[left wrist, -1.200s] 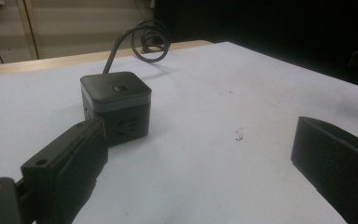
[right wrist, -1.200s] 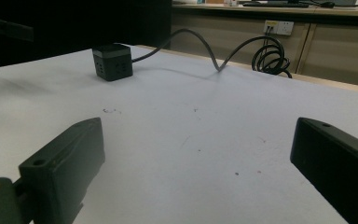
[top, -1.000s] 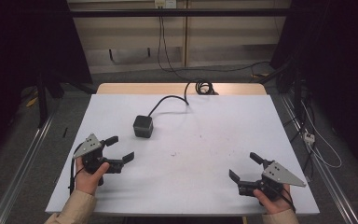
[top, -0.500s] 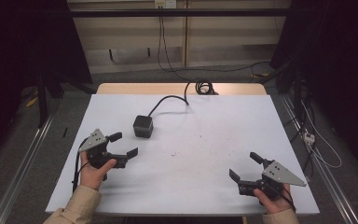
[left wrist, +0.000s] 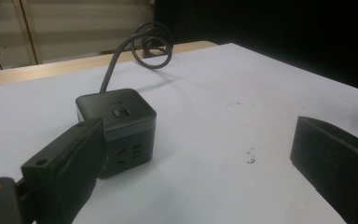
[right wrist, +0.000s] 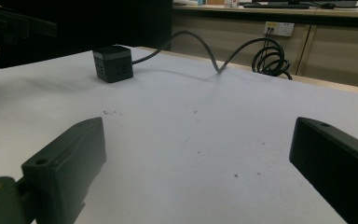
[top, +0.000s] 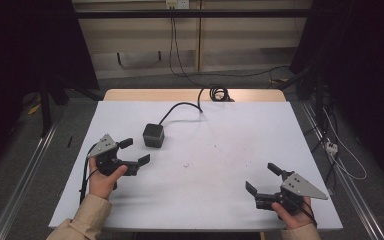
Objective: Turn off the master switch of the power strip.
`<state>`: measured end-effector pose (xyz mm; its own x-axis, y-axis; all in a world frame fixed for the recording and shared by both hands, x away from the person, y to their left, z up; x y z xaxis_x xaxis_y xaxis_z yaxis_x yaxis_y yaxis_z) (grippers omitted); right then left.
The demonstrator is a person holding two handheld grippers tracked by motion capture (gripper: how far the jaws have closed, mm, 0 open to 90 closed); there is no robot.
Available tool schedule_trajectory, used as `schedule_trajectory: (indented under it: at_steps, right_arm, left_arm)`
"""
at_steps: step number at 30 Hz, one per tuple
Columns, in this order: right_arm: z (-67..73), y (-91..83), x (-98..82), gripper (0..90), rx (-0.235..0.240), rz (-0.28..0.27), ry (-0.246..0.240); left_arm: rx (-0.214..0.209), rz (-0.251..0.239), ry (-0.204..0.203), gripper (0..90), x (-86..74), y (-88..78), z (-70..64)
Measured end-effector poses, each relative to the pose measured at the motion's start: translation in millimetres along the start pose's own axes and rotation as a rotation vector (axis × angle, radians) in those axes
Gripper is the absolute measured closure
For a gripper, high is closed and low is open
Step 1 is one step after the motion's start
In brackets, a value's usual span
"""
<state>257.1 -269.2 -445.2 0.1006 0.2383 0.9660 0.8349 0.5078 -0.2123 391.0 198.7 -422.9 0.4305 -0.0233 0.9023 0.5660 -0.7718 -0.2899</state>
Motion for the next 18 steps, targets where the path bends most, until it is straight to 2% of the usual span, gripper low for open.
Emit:
schedule_trajectory:
  at_steps: [18]
  right_arm:
    - [-1.1,-0.8,0.2,3.4,-0.004,-0.004,0.001]
  left_arm:
    - [0.011,0.007,-0.002,4.0,10.5,11.1,4.9]
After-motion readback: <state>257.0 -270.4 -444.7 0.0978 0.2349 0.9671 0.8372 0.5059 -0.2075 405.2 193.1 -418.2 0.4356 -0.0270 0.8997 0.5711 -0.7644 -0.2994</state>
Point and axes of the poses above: each handheld gripper's, and its own axes: y roughly forward along the jaws, x roughly out of its top, z roughly to its left, the point moved 1 cm from there along y, roughly forward along the jaws, and after that the axes turned 10 degrees about -y, right-handed, at the moved point
